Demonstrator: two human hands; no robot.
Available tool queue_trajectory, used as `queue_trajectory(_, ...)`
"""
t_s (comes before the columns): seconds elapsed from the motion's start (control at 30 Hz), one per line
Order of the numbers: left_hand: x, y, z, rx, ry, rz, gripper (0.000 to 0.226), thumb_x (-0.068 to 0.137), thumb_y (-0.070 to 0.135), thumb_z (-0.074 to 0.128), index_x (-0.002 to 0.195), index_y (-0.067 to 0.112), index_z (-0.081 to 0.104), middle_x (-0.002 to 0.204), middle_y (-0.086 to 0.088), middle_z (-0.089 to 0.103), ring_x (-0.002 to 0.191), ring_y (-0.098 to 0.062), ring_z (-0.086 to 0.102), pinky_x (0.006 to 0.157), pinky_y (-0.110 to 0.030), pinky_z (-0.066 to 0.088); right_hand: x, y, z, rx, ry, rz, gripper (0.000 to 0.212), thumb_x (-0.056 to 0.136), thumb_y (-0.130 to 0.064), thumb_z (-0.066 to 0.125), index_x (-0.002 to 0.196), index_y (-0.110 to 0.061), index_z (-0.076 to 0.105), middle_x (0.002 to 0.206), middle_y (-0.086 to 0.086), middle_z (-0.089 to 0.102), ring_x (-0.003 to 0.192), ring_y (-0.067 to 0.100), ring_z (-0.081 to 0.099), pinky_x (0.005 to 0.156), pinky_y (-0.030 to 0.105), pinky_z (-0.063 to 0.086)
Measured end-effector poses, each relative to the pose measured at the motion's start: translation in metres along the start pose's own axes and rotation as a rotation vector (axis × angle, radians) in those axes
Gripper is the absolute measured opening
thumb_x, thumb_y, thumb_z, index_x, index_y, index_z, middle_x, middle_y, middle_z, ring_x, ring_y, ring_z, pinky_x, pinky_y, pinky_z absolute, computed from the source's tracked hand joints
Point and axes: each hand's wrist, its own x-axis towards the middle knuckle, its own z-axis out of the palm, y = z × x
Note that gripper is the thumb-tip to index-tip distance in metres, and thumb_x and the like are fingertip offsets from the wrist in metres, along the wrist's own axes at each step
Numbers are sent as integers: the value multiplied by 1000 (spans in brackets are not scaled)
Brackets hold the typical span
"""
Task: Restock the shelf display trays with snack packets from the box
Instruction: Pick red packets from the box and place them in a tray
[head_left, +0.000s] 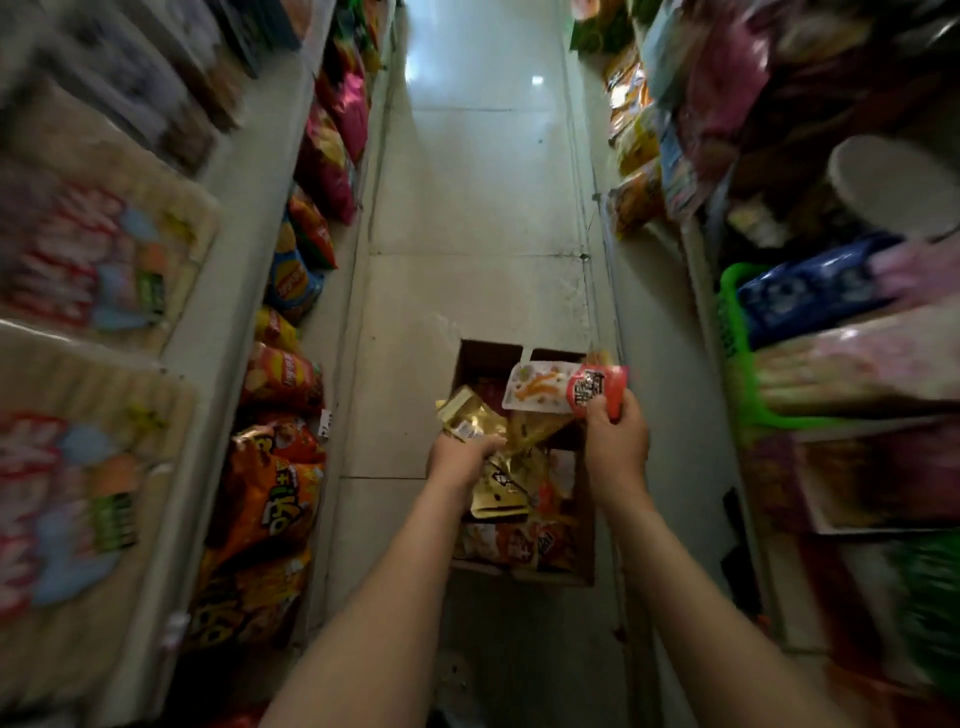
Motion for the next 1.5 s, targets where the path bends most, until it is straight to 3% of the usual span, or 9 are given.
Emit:
queue_trajectory(0.07, -50, 18, -2, -118, -61, -8, 56, 60, 30, 82, 111, 20, 64, 106, -11, 70, 96, -32, 67, 86, -52, 55, -20, -34, -18, 199, -10, 158, 18, 94, -10, 50, 106, -15, 64, 97, 14, 66, 87, 25, 66, 76, 37, 56)
queue_trajectory(0.2, -200, 77, -9, -335, -205, -67, 25, 89, 15, 66, 114, 12, 61, 102, -17, 71, 83, -32, 71, 67, -44, 59, -75, -117, -78, 413, -17, 296, 15, 93, -5, 51, 93, -13, 64, 102, 18, 66, 87, 26, 65, 75, 39, 54)
queue_trajectory(0.4, -343, 127, -18, -255, -369, -108, 30, 87, 24, 67, 113, 10, 64, 84, -16, 74, 67, -29, 73, 53, -38, 57, -140, -206, -168, 509, -95, 303, 20, 96, -2, 45, 105, -9, 62, 101, 13, 67, 86, 21, 65, 70, 28, 57)
queue_trajectory(0.57, -423, 151, -11, -54, -494, -95, 30, 87, 22, 68, 112, 6, 63, 78, -14, 74, 62, -26, 72, 47, -33, 55, -186, -254, -232, 568, -24, 287, 36, 88, -8, 59, 123, 1, 57, 118, 24, 62, 102, 30, 60, 87, 40, 49)
queue_trajectory(0.67, -470, 154, -3, 43, -590, -126, 17, 88, 20, 66, 95, 5, 64, 68, -13, 73, 56, -25, 71, 45, -33, 56, -222, -272, -266, 740, 62, 279, 24, 92, 0, 49, 113, -1, 61, 98, 14, 71, 90, 25, 67, 73, 32, 58)
queue_trajectory(0.87, -511, 150, 34, 152, -821, -173, 26, 94, 22, 53, 88, 0, 67, 79, -19, 73, 63, -31, 71, 72, -44, 50, -270, -278, -304, 922, 294, 193, 18, 99, -10, 44, 109, -7, 59, 80, 5, 72, 67, 14, 69, 54, 26, 55)
queue_trajectory(1.07, -516, 117, 77, 276, -972, -187, 54, 99, 48, 36, 115, 6, 65, 105, -19, 72, 99, -34, 66, 90, -46, 49, -309, -259, -334, 1009, 535, 158, 17, 98, -7, 46, 98, -9, 63, 86, 6, 73, 72, 14, 71, 54, 23, 54)
queue_trajectory(1.37, -522, 76, 95, 432, -1112, -111, 49, 95, 42, 49, 128, 6, 56, 111, -17, 70, 99, -31, 69, 76, -41, 58, -351, -235, -338, 1141, 699, 167, 16, 96, -7, 47, 100, -14, 61, 93, 8, 68, 88, 19, 64, 90, 39, 48)
queue_trajectory(1.5, -526, 62, 96, 439, -1097, -109, 42, 96, 35, 53, 127, 7, 56, 102, -15, 73, 88, -28, 71, 70, -40, 59, -362, -226, -341, 1111, 736, 198, 14, 95, -9, 51, 104, -13, 60, 84, 7, 72, 83, 20, 67, 80, 36, 52)
